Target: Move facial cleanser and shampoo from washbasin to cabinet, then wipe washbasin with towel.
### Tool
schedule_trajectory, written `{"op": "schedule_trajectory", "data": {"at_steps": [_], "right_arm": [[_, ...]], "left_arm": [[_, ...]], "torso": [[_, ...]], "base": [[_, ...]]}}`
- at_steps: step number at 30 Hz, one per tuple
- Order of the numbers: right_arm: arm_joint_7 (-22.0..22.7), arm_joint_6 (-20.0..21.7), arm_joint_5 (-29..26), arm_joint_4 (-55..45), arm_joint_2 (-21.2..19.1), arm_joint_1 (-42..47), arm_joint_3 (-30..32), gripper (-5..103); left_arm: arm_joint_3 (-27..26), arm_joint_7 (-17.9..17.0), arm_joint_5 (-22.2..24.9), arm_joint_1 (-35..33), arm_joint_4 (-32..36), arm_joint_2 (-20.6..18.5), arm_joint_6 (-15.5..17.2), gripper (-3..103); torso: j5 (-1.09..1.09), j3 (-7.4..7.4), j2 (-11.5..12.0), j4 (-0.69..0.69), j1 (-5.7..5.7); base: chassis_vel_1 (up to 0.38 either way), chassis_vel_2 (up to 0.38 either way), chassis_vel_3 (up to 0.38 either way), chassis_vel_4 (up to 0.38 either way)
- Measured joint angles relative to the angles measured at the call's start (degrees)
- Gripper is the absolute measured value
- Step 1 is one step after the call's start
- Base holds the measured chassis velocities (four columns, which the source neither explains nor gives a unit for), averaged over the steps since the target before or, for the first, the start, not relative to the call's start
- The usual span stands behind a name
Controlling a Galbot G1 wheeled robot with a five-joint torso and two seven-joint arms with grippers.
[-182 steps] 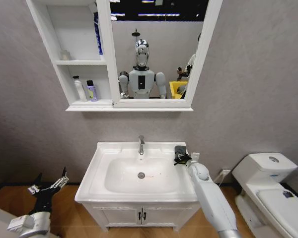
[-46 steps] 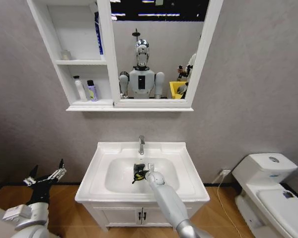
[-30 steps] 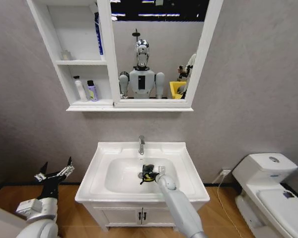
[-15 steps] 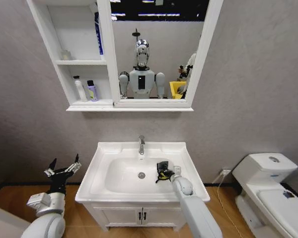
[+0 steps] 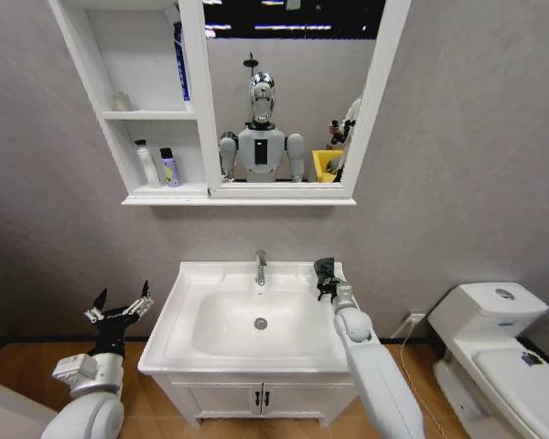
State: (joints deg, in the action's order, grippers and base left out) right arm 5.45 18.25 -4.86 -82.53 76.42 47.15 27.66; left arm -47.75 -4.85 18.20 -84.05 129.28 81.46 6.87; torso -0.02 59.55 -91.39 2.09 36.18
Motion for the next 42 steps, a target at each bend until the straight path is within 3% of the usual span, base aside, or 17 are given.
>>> {"op": "schedule_trajectory", "data": {"at_steps": [2,3,10,11,13,19,24,31,34,42], "right_arm": [[-1.0,2.21,-3.35,-0.2,-0.69,0.79,0.24,9],[-1.0,2.21,-3.35,-0.2,-0.69,0.79,0.24,9],[-1.33,2.22,-4.41,2.02,-0.93,0.24,0.78,36],[-1.4,2.08,-4.47,2.18,-1.0,0.2,0.84,41],[-1.51,1.79,-4.51,2.34,-1.1,0.14,0.91,41],[-1.97,-1.05,-4.89,0.59,-1.78,1.65,1.05,68],[-0.95,-3.38,-4.49,-7.03,-2.42,6.27,1.81,90],[2.29,-2.39,-5.25,-23.26,-1.52,17.82,3.26,100],[4.17,-2.78,2.02,-36.27,2.3,31.9,3.75,100],[8.47,-3.32,8.76,-49.28,4.69,46.85,2.83,100]], "left_arm": [[0.05,0.0,-0.06,-0.12,0.12,0.28,0.0,100],[0.05,0.0,-0.06,-0.12,0.12,0.28,0.0,100],[0.72,-0.29,-0.26,-0.07,1.01,0.29,0.16,100],[0.74,-0.34,-0.26,-0.08,1.09,0.28,0.19,100],[0.76,-0.37,-0.26,-0.09,1.18,0.27,0.2,100],[0.76,-0.38,-0.27,-0.2,1.49,0.26,0.23,100],[0.75,-0.45,-0.1,-0.17,1.86,0.28,0.24,100],[0.76,-0.38,-0.05,-0.16,1.61,0.75,0.18,100],[1.93,-0.06,-0.75,-0.33,1.26,1.2,-0.23,100],[2.73,0.21,-0.84,-0.64,1.28,1.29,-0.73,100]], "torso": [[0.01,0.0,0.0,0.0,0.0],[0.01,0.0,0.0,0.0,0.0],[0.02,0.0,0.0,0.01,0.0],[0.02,-0.01,0.0,0.01,0.0],[0.02,-0.01,0.0,0.01,0.0],[0.02,-0.01,0.0,0.01,0.0],[0.02,-0.01,-0.01,0.01,0.0],[0.04,-0.02,-0.02,0.01,-0.01],[0.03,-0.02,-0.02,-0.01,-0.03],[0.03,-0.02,-0.02,0.01,-0.02]], "base": [[0.0,0.0,0.0,0.0],[0.0,0.0,0.0,0.0],[0.0,0.0,0.0,0.0],[0.0,0.0,0.0,0.0],[0.0,0.0,0.0,0.0],[0.0,0.0,0.0,0.0],[0.0,0.0,0.0,0.0],[0.0,0.0,0.0,0.0],[0.0,0.0,0.0,0.0],[0.0,0.0,0.0,0.0]]}}
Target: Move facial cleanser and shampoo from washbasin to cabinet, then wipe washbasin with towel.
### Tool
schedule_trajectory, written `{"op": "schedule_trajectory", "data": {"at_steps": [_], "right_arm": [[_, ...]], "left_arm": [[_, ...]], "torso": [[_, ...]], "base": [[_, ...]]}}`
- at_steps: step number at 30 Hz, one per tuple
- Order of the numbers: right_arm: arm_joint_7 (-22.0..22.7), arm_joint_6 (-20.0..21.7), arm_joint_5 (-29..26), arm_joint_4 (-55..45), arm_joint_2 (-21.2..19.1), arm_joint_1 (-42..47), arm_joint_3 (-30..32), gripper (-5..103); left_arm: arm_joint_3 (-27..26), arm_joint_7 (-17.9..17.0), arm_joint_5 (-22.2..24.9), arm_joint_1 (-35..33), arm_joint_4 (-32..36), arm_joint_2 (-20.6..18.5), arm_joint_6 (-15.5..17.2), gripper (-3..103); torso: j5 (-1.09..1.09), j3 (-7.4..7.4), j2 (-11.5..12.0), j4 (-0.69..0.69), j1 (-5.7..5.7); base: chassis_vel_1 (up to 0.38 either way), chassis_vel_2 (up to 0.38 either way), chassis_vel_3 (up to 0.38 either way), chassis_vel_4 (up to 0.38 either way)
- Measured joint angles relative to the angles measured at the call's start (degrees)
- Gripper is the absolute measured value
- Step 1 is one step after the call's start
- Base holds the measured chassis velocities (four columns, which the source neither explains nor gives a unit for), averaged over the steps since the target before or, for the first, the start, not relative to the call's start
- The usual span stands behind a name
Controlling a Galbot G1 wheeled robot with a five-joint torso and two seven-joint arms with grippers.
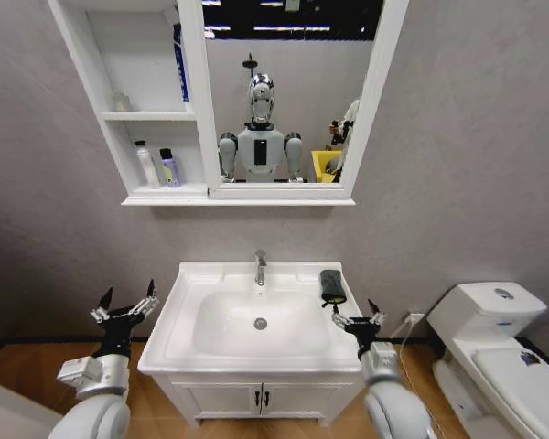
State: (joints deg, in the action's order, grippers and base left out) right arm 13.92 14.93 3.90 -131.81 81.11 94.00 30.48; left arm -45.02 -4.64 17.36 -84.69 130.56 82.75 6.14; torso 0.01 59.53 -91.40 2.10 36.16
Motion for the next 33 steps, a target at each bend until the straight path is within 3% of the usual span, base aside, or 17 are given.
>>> {"op": "schedule_trajectory", "data": {"at_steps": [7,19,25,27,30,31,33], "right_arm": [[3.46,-4.35,4.06,-1.85,0.37,6.77,-0.52,100],[3.96,-6.01,6.35,-1.16,1.05,7.63,-2.17,100],[3.91,-7.09,7.11,-0.87,0.97,8.3,-2.39,100],[3.9,-7.78,7.64,-0.64,0.84,8.86,-2.46,100],[3.88,-8.4,7.93,-0.54,0.81,9.42,-2.61,100],[3.88,-8.73,7.97,-0.43,0.77,9.74,-2.66,100],[3.88,-8.95,8.02,-0.27,0.71,9.9,-2.69,100]], "left_arm": [[1.19,0.31,-0.64,-0.07,-0.24,0.05,-0.88,100],[-0.83,1.39,-0.12,-1.59,0.32,0.41,-1.98,100],[-1.74,2.02,0.09,-2.56,0.71,1.07,-2.53,100],[-1.53,2.2,-0.16,-3.16,1.3,1.35,-2.6,100],[-1.03,2.17,-0.57,-3.5,1.8,1.55,-2.6,100],[-0.7,2.16,-0.9,-3.74,2.29,1.72,-2.61,100],[-0.48,2.16,-1.15,-3.85,2.5,1.81,-2.63,100]], "torso": [[-0.02,0.01,0.01,0.01,0.03],[0.0,0.01,0.01,0.01,0.01],[0.05,0.01,0.01,0.0,0.01],[-0.07,0.02,0.02,0.01,0.0],[0.06,0.01,0.01,0.0,0.0],[-0.05,-0.01,-0.01,0.0,-0.04],[-0.08,0.0,-0.01,0.0,-0.02]], "base": [[0.089,-0.112,-0.082,0.106],[0.216,-0.254,-0.199,0.235],[0.338,-0.332,-0.343,0.31],[0.377,-0.351,-0.372,0.35],[0.33,-0.396,-0.376,0.371],[0.38,-0.357,-0.368,0.363],[0.375,-0.355,-0.368,0.363]]}}
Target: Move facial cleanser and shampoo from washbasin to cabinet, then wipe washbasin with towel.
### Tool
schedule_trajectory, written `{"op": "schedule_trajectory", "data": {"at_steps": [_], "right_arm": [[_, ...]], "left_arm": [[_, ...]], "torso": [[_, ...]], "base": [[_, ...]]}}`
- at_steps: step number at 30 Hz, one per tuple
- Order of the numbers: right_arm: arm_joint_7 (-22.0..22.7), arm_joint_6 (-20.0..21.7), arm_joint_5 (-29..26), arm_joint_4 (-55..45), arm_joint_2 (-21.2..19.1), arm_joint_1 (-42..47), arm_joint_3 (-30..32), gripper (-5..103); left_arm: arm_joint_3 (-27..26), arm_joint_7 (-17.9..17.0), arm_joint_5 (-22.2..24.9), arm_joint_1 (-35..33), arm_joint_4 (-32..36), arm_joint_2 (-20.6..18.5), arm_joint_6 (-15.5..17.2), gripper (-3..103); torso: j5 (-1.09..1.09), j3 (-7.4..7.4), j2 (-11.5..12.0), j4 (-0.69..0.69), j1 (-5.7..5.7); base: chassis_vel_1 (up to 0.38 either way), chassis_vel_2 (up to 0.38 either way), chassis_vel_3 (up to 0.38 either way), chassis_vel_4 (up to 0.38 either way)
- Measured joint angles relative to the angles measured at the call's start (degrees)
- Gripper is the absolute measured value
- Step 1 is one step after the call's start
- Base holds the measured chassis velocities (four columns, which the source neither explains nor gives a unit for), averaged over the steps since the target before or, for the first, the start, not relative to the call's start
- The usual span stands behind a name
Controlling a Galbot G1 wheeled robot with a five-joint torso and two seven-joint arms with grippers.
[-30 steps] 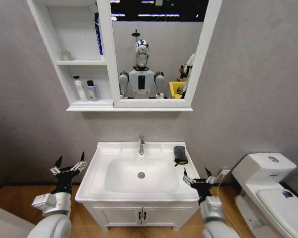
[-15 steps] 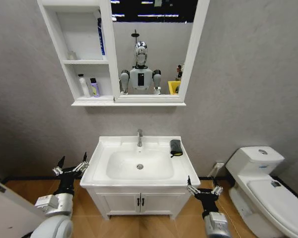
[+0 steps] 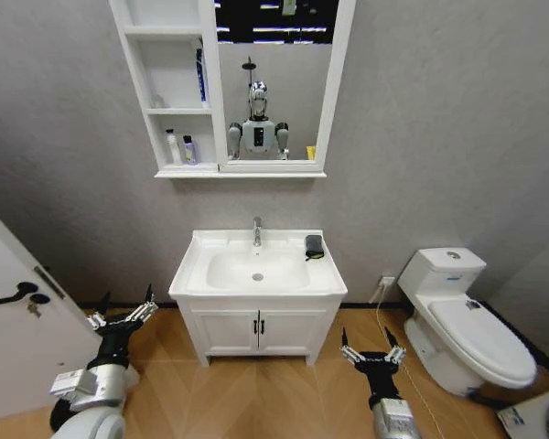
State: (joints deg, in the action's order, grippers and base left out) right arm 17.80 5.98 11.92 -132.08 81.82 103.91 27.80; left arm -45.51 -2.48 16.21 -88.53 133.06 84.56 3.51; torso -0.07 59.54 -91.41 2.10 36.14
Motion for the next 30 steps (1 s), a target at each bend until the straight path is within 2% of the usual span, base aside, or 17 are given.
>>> {"op": "schedule_trajectory", "data": {"at_steps": [2,4,8,10,11,13,14,16,17,19,23,30], "right_arm": [[-0.04,-0.32,0.19,0.25,-0.12,0.18,-0.09,100],[-0.24,-0.35,0.35,0.46,-0.32,0.21,-0.28,100],[-0.76,-0.35,0.6,0.65,-0.37,0.05,-0.65,100],[-2.89,-0.9,0.94,1.02,-0.33,-0.23,-0.78,100],[-2.89,-0.9,0.94,1.02,-0.33,-0.23,-0.78,100],[-6.12,-3.21,0.9,1.41,-0.22,-0.44,-0.82,100],[-6.12,-3.21,0.9,1.41,-0.22,-0.44,-0.82,100],[-8.02,-4.61,1.65,1.68,-0.08,-0.67,-0.34,100],[-8.11,-4.26,2.92,1.68,-0.06,-0.47,-0.1,100],[-8.14,-3.86,3.79,1.69,-0.06,-0.38,0.0,100],[-8.14,-3.68,3.96,1.68,-0.06,-0.34,0.07,100],[-8.05,-3.57,3.96,1.67,-0.06,-0.38,0.1,100]], "left_arm": [[0.28,-0.09,-0.36,-0.35,0.09,0.13,-0.13,100],[0.33,-0.1,-0.49,-0.69,0.16,0.21,-0.67,100],[0.08,-0.13,-0.49,-1.01,-0.02,0.31,-1.22,100],[-0.57,-0.11,-0.28,-1.36,-0.32,0.49,-1.92,100],[-0.57,-0.11,-0.28,-1.36,-0.32,0.49,-1.92,100],[-1.3,0.11,-0.02,-1.53,-0.84,0.66,-2.37,100],[-1.3,0.11,-0.02,-1.53,-0.84,0.66,-2.37,100],[-2.07,0.67,0.27,-1.57,-1.12,0.93,-2.69,100],[-2.42,0.9,0.43,-1.57,-1.38,1.05,-2.72,100],[-2.97,1.18,0.69,-1.57,-1.69,1.14,-2.99,100],[-3.35,1.54,1.01,-1.56,-2.39,1.23,-3.49,100],[-3.53,2.32,0.9,-1.87,-3.95,1.5,-4.72,100]], "torso": [[0.15,0.01,0.01,-0.01,0.03],[0.0,0.0,0.01,0.01,0.01],[0.14,0.01,0.02,-0.01,0.04],[0.0,0.01,0.02,0.0,0.03],[0.0,0.01,0.02,0.0,0.03],[0.16,0.01,0.02,-0.01,0.04],[0.16,0.01,0.02,-0.01,0.04],[0.0,0.0,0.01,0.0,0.0],[0.14,0.0,0.0,-0.01,0.0],[0.06,-0.01,-0.02,0.01,-0.03],[0.08,0.0,-0.01,-0.03,-0.01],[0.07,0.03,0.06,0.0,0.11]], "base": [[0.358,-0.381,-0.352,0.348],[0.357,-0.319,-0.35,0.356],[0.341,-0.341,-0.346,0.355],[0.369,-0.33,-0.329,0.335],[0.36,-0.32,-0.329,0.351],[0.338,-0.407,-0.339,0.356],[0.316,-0.407,-0.336,0.36],[0.379,-0.315,-0.306,0.34],[0.27,-0.312,-0.221,0.287],[0.202,-0.161,-0.203,0.183],[0.081,-0.064,-0.13,0.104],[-0.056,0.017,0.053,-0.028]]}}
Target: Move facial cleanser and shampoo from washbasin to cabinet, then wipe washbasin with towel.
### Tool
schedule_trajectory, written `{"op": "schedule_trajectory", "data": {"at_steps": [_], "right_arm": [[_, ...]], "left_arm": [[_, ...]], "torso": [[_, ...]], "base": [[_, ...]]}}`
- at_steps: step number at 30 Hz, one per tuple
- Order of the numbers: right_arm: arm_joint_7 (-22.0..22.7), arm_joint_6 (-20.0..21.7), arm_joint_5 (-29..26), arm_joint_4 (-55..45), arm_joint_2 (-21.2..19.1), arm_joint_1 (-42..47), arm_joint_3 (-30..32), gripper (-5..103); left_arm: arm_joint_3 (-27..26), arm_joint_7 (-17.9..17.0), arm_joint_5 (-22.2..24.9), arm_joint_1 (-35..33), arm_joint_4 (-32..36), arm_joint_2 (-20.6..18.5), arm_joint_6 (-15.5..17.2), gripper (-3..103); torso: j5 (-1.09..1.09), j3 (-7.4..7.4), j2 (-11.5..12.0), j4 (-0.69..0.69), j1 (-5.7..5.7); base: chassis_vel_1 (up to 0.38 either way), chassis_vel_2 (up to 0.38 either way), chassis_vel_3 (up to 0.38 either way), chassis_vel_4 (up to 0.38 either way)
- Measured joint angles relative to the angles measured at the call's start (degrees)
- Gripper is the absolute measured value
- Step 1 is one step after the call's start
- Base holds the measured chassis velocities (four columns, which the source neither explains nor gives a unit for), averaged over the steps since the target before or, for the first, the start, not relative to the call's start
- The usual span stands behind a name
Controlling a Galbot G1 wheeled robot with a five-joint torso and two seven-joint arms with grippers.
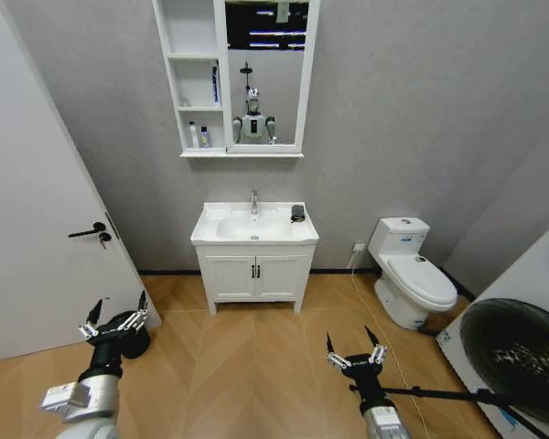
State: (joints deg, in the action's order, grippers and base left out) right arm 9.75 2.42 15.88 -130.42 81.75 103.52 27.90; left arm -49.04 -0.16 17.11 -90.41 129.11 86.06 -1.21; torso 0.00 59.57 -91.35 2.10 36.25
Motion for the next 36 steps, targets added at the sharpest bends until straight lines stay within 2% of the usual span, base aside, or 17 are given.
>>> {"op": "schedule_trajectory", "data": {"at_steps": [16,20,23,29,31,34,36], "right_arm": [[0.13,0.1,-0.06,-0.05,0.0,0.0,0.0,100],[0.15,0.12,-0.07,-0.06,0.0,0.0,0.0,100],[0.17,0.14,-0.09,-0.07,0.01,0.0,0.0,100],[0.19,0.15,-0.11,-0.08,0.01,-0.01,0.0,100],[0.2,0.15,-0.12,-0.08,0.01,0.0,0.0,100],[0.2,0.15,-0.13,-0.08,0.01,-0.01,0.0,100],[0.2,0.15,-0.13,-0.08,0.01,-0.01,0.0,100]], "left_arm": [[-0.91,0.82,0.2,0.23,-1.45,-0.21,-0.3,100],[-0.11,1.07,-1.07,0.03,-3.58,-0.23,-0.36,100],[1.28,1.33,-3.76,-1.03,-8.8,-0.11,-4.13,100],[2.21,1.28,-3.66,-2.34,-11.15,-0.05,-6.24,100],[2.18,1.24,-3.18,-2.33,-10.76,-0.05,-6.26,100],[1.81,1.21,-2.63,-2.09,-8.12,-0.06,-4.52,100],[1.31,1.51,-2.62,-1.6,-3.83,-0.15,-1.63,100]], "torso": [[0.0,-0.02,-0.04,-0.01,-0.09],[-0.01,-0.02,-0.04,-0.01,-0.08],[0.01,-0.02,-0.04,0.0,-0.08],[0.0,-0.02,-0.04,0.0,-0.08],[0.01,-0.02,-0.04,0.0,-0.08],[0.0,-0.02,-0.04,0.0,-0.08],[-0.02,-0.02,-0.04,-0.01,-0.08]], "base": [[-0.007,0.014,0.01,-0.007],[0.0,0.0,0.0,0.0],[0.0,0.0,0.0,0.0],[0.0,0.0,0.0,0.0],[0.0,0.0,0.0,0.0],[0.0,0.0,0.0,0.0],[0.0,0.0,0.0,0.0]]}}
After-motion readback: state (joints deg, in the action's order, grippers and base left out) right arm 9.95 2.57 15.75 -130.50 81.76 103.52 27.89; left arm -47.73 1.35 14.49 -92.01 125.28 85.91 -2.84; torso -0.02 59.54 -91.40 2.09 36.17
